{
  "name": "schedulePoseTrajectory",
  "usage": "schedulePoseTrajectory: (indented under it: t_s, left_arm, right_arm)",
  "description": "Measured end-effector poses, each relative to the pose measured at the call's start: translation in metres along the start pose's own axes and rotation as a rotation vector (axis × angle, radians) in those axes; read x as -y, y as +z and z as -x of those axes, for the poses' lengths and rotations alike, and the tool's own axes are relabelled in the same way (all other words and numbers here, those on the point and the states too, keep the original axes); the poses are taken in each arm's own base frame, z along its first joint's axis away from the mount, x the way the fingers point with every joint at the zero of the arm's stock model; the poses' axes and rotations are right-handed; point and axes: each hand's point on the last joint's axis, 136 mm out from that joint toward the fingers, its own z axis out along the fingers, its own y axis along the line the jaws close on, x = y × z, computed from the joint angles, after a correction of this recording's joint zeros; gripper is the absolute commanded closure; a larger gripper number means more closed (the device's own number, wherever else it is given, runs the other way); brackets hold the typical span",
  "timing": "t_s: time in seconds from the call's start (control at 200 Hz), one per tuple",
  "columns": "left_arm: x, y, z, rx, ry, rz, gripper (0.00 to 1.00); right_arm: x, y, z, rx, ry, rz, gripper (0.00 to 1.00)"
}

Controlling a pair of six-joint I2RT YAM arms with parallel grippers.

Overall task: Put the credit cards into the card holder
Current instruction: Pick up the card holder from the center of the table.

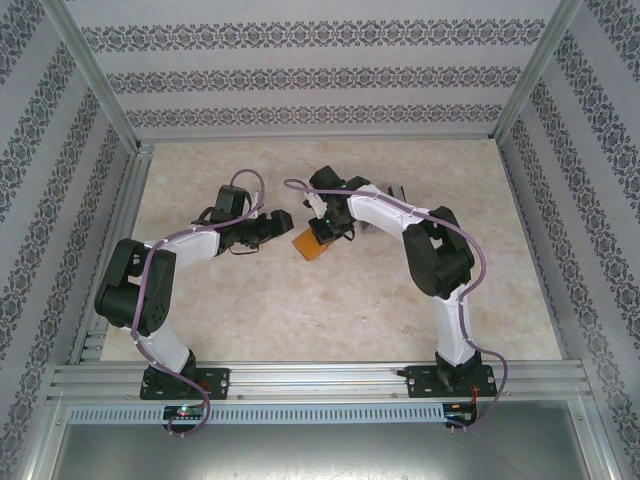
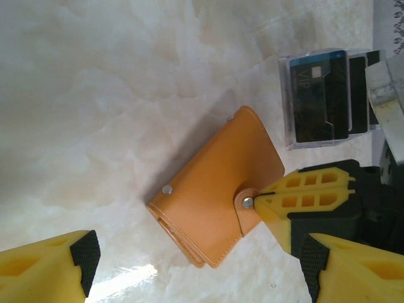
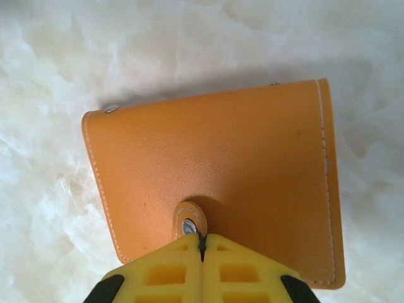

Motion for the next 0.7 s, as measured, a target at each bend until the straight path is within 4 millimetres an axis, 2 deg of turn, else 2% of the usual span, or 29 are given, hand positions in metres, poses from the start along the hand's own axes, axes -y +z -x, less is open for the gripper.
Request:
schedulePoseTrajectory:
  t_s: [0.27, 0.59, 0.7]
  left_arm:
    - [0.021, 0.006, 0.007, -0.047, 0.031, -0.079, 0.19]
    - [0.033, 0.019, 0.005, -0.162, 0.054, -0.157, 0.19]
    - [0.04, 0.021, 0.004, -0.196, 0.059, -0.201, 0.26]
  right_arm:
    - [-0.007, -0.012, 0.001, 0.085, -0.016, 0.156, 0.98]
    - [-0.027, -0.047, 0.004, 0.196, -0.06, 0.335, 0.98]
    - [-0.03, -0.055, 0.007, 0.225, -0.069, 0.369, 0.99]
